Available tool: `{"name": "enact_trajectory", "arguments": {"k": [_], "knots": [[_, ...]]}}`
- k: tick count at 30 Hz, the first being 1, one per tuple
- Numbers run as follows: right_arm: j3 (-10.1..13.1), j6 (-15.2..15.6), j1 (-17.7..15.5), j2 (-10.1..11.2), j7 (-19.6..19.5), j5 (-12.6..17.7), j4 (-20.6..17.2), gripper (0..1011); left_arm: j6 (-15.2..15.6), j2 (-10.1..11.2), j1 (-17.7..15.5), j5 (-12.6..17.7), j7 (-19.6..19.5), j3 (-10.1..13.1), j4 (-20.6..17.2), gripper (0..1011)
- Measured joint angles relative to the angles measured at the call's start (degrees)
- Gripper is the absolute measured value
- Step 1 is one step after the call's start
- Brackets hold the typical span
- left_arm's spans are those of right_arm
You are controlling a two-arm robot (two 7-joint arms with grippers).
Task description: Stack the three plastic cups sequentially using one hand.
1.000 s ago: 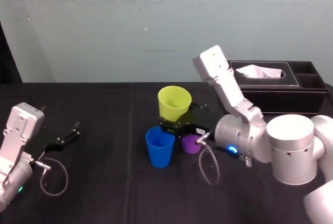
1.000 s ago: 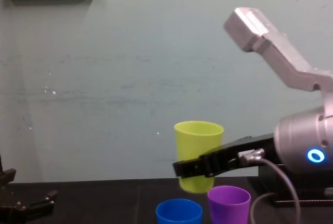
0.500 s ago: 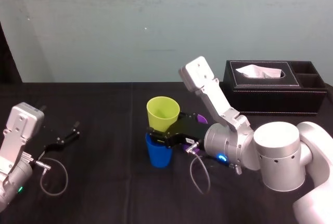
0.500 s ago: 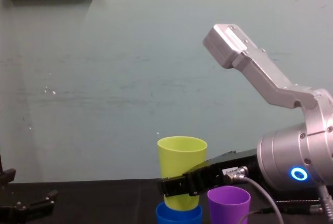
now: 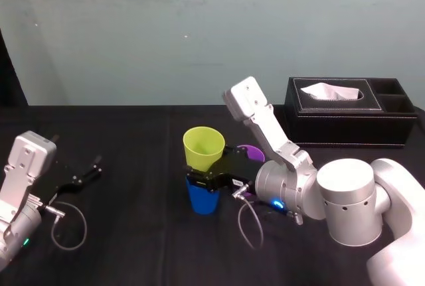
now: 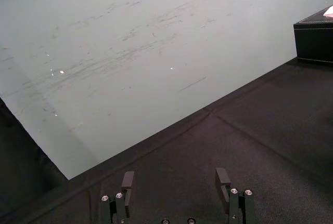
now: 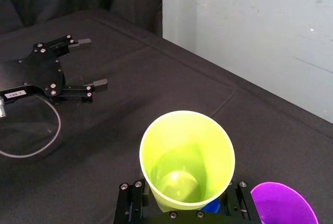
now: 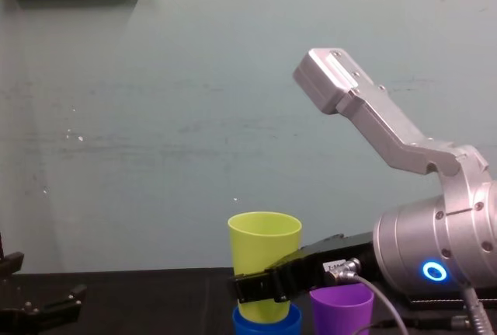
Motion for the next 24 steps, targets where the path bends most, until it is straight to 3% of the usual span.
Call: {"name": "enact_trajectory", "arguments": {"k": [24], "knots": [[0.4,-0.9,1.5,-1.6,-0.3,-0.9,4.1,698,0.0,0.0,0.0,0.0,0.0,0.0,0.0,1000]]}}
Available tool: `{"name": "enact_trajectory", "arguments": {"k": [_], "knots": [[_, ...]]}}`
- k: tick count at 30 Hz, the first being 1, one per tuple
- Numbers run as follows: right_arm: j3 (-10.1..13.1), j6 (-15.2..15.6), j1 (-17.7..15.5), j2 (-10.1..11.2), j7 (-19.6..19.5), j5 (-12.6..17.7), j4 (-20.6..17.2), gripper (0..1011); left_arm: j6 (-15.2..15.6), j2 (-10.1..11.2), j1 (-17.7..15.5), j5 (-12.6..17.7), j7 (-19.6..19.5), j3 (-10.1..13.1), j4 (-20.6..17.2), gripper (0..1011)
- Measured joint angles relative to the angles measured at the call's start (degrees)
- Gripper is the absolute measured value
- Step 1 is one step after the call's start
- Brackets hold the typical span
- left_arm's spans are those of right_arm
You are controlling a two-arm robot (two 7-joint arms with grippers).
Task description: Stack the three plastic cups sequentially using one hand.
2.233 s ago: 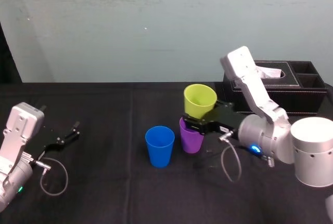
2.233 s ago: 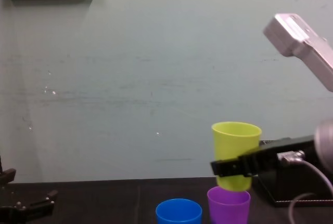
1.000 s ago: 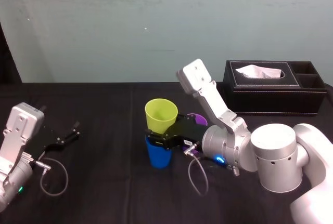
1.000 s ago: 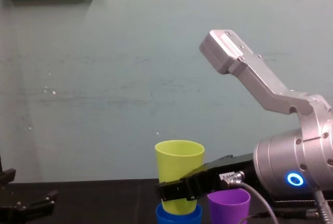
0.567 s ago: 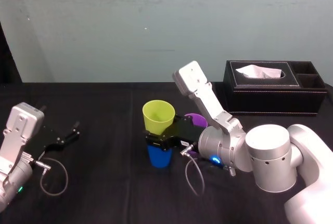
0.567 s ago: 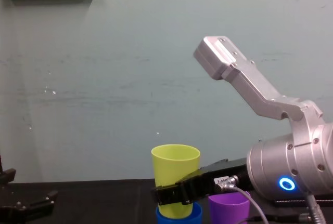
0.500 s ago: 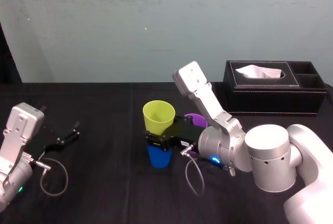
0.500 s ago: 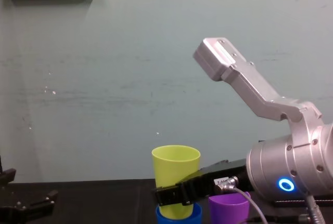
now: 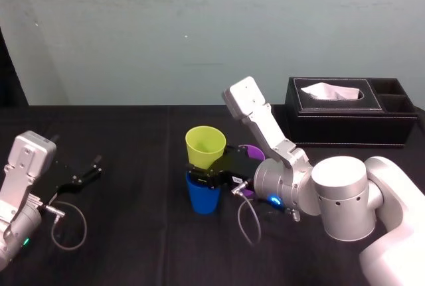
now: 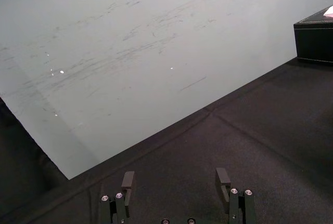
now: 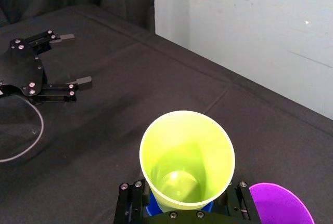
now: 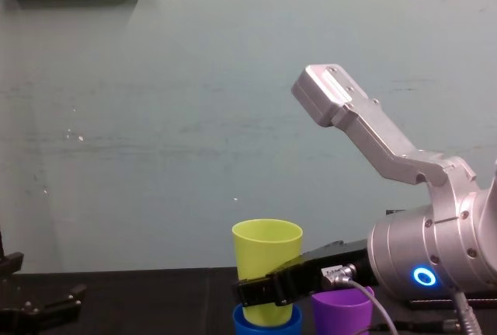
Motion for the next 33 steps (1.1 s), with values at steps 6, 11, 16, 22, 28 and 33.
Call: {"name": "enact_trajectory", "arguments": {"k": [6,11,16,22,28,33], "knots": [[0.0,0.0,0.1,-0.2,0.0,-0.1,0.4,698,0.0,0.0,0.0,0.0,0.0,0.0,0.0,1000],[0.0,0.0,0.1,-0.4,0.0,-0.1,0.9,698,0.0,0.0,0.0,0.0,0.0,0.0,0.0,1000],[0.0,0.0,0.1,-0.5,0.0,-0.1,1.2,698,0.0,0.0,0.0,0.0,0.0,0.0,0.0,1000],[0.0,-0.3,0.0,-0.5,0.1,-0.1,1.3,698,0.0,0.0,0.0,0.0,0.0,0.0,0.0,1000],[0.0,-0.3,0.0,-0.5,0.1,-0.1,1.3,729,0.0,0.0,0.0,0.0,0.0,0.0,0.0,1000],[0.0,-0.3,0.0,-0.5,0.1,0.0,1.3,879,0.0,0.0,0.0,0.0,0.0,0.0,0.0,1000]]}}
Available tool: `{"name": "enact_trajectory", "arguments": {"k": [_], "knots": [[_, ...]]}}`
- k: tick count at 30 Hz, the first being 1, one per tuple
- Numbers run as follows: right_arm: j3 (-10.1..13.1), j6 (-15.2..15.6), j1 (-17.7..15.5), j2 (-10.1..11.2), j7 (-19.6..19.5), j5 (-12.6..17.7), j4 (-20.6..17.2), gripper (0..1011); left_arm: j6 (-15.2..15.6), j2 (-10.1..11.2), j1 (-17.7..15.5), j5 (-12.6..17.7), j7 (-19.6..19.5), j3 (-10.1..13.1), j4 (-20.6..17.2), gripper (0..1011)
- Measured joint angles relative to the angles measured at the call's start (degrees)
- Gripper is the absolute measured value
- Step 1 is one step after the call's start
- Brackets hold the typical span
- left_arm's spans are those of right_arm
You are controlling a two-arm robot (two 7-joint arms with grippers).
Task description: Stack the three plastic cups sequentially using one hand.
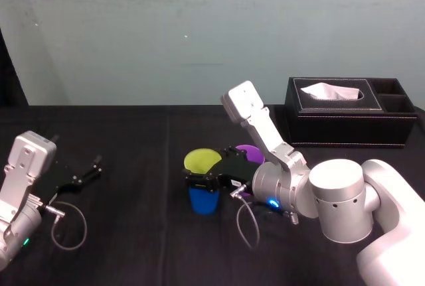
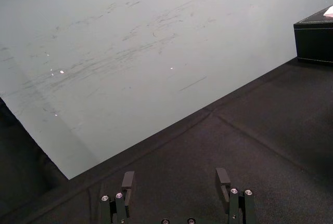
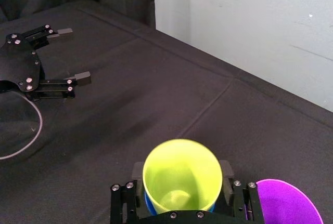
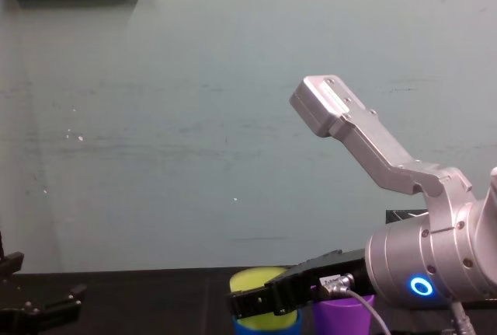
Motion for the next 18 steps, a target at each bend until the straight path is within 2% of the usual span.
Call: {"name": "enact_trajectory", "arguments": {"k": [6,18], "knots": [[0.0,0.0,0.0,0.0,0.0,0.0,0.0,1002,0.0,0.0,0.0,0.0,0.0,0.0,0.0,1000],[0.1,-0.2,-0.1,0.1,0.0,0.0,-0.5,1003,0.0,0.0,0.0,0.0,0.0,0.0,0.0,1000]]}}
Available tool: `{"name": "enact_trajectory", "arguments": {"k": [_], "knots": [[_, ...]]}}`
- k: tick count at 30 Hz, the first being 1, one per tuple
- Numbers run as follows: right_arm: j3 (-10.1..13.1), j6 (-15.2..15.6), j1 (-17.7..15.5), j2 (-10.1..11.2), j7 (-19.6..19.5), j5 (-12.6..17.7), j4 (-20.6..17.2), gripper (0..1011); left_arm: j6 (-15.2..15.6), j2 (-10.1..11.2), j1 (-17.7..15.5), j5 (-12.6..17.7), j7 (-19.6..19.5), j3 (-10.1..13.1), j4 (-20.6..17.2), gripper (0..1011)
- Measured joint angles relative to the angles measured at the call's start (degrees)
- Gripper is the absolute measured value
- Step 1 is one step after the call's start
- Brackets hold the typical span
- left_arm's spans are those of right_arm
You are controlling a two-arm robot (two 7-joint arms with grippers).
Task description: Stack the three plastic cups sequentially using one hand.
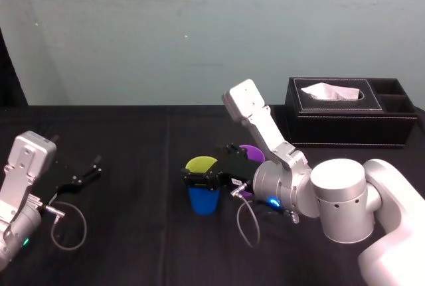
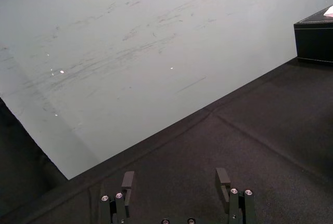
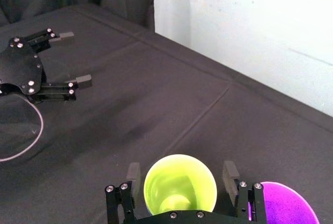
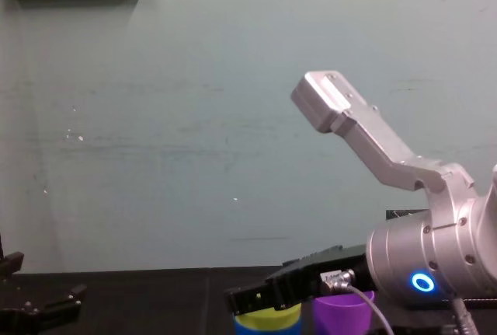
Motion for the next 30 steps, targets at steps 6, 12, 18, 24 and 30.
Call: {"name": "enact_trajectory", "arguments": {"k": [6,12,18,24,30], "knots": [[0.8,-0.5,-1.0,0.8,-0.8,-0.6,-2.2,1002,0.0,0.0,0.0,0.0,0.0,0.0,0.0,1000],[2.9,-0.9,-2.9,2.0,-1.9,-0.6,-5.5,1003,0.0,0.0,0.0,0.0,0.0,0.0,0.0,1000],[6.2,1.5,-6.2,3.9,-3.1,-0.6,-9.8,1003,0.0,0.0,0.0,0.0,0.0,0.0,0.0,1000],[8.2,4.0,-8.5,5.1,-3.6,-0.6,-12.2,1003,0.0,0.0,0.0,0.0,0.0,0.0,0.0,1000],[8.9,6.7,-10.0,5.6,-3.5,-1.5,-12.8,1002,0.0,0.0,0.0,0.0,0.0,0.0,0.0,1000]]}}
